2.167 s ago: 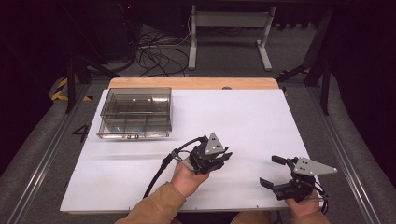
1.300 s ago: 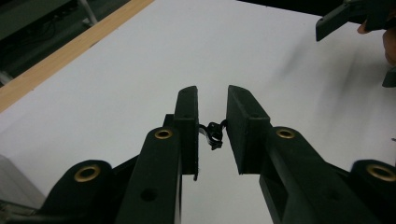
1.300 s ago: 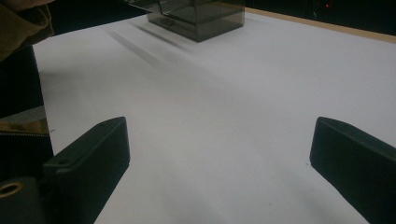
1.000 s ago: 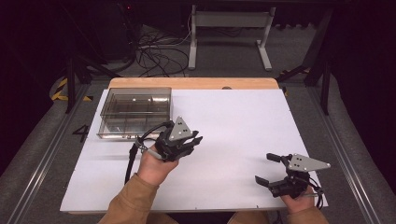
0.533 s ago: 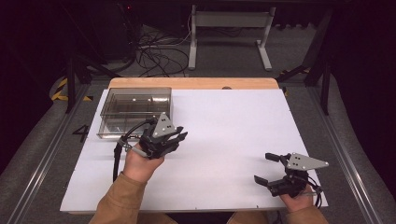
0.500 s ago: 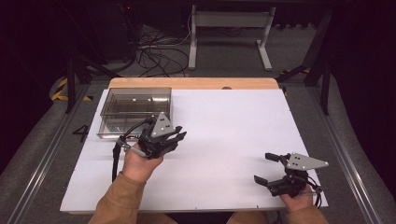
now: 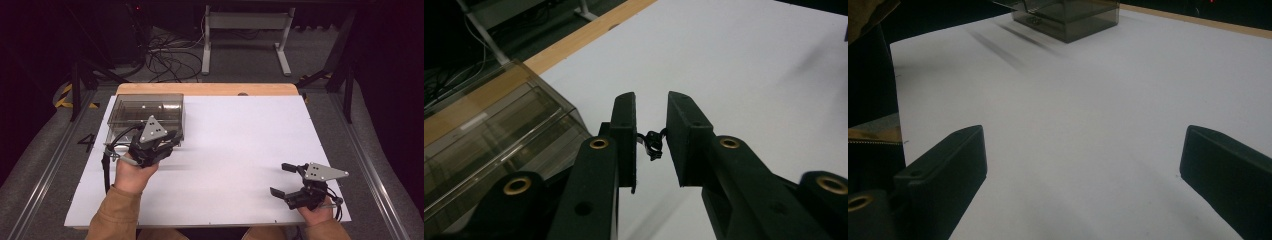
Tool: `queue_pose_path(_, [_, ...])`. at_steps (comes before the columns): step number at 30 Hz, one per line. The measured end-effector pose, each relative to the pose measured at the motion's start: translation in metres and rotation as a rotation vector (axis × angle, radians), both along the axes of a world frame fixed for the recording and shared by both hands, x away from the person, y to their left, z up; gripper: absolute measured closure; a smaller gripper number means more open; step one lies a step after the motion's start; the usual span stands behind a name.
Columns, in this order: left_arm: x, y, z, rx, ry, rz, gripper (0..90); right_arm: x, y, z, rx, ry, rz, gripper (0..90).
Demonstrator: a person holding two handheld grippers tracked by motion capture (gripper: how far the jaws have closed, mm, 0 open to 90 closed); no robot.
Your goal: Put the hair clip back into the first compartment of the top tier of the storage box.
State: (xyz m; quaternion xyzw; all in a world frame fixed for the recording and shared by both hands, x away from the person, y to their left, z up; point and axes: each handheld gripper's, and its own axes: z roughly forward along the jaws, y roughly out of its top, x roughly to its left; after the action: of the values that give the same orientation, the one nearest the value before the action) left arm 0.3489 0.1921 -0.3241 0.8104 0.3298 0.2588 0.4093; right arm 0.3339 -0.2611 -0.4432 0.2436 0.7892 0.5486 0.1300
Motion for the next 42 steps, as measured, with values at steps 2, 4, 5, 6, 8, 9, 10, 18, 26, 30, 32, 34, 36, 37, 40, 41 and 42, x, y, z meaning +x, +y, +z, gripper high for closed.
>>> queue_pose_path(2, [0.0, 0.005, 0.0, -0.005, 0.0, 0.012, 74.9, 0.0, 0.0, 0.0, 0.001, 0.001, -0.001, 5.2])
queue_pose_path(4, [0.001, 0.01, 0.001, -0.014, 0.002, 0.023, 74.9, 0.0, -0.001, 0.0, 0.001, 0.003, -0.001, 5.2])
queue_pose_path(5, [0.001, 0.013, 0.001, -0.018, 0.0, 0.031, 74.9, 0.0, -0.001, 0.0, 0.001, 0.005, -0.002, 5.2])
queue_pose_path(6, [0.001, 0.015, 0.002, -0.019, -0.003, 0.037, 74.9, 0.0, -0.001, 0.0, 0.001, 0.005, -0.002, 5.2])
queue_pose_path(8, [0.001, 0.02, 0.003, -0.027, -0.006, 0.05, 74.9, 0.0, 0.0, 0.0, 0.002, 0.006, -0.002, 5.2])
queue_pose_path(9, [0.001, 0.023, 0.003, -0.027, -0.004, 0.053, 74.9, 0.0, 0.0, 0.0, 0.001, 0.006, -0.003, 5.2])
queue_pose_path(10, [0.001, 0.025, 0.003, -0.033, -0.003, 0.059, 74.9, 0.0, 0.0, 0.0, 0.001, 0.006, -0.004, 5.2])
queue_pose_path(18, [0.001, 0.043, 0.005, -0.05, -0.006, 0.107, 74.9, 0.0, 0.0, -0.001, -0.001, 0.005, -0.004, 5.2])
queue_pose_path(26, [0.002, 0.06, 0.007, -0.071, -0.013, 0.156, 74.9, -0.001, -0.001, -0.001, -0.004, 0.004, -0.007, 5.2])
queue_pose_path(30, [0.003, 0.066, 0.007, -0.077, -0.015, 0.174, 74.9, -0.001, -0.001, -0.001, -0.004, 0.006, -0.009, 5.2])
queue_pose_path(32, [0.004, 0.069, 0.007, -0.077, -0.019, 0.188, 74.9, -0.001, -0.001, -0.001, -0.005, 0.006, -0.009, 5.2])
queue_pose_path(34, [0.004, 0.071, 0.007, -0.08, -0.017, 0.193, 74.9, -0.002, -0.001, -0.001, -0.006, 0.006, -0.009, 5.2])
queue_pose_path(36, [0.005, 0.074, 0.007, -0.081, -0.022, 0.205, 74.9, -0.002, -0.001, -0.001, -0.003, 0.005, -0.011, 5.2])
queue_pose_path(37, [0.005, 0.075, 0.006, -0.084, -0.023, 0.211, 74.9, -0.002, -0.002, -0.001, -0.003, 0.007, -0.011, 5.2])
queue_pose_path(40, [0.006, 0.078, 0.005, -0.076, -0.028, 0.234, 74.9, -0.002, -0.002, -0.001, -0.003, 0.006, -0.011, 5.2])
queue_pose_path(41, [0.007, 0.079, 0.005, -0.078, -0.027, 0.24, 74.9, -0.002, -0.002, -0.001, -0.003, 0.006, -0.011, 5.2])
queue_pose_path(42, [0.007, 0.08, 0.004, -0.077, -0.026, 0.246, 74.9, -0.002, -0.002, -0.001, -0.003, 0.008, -0.012, 5.2])
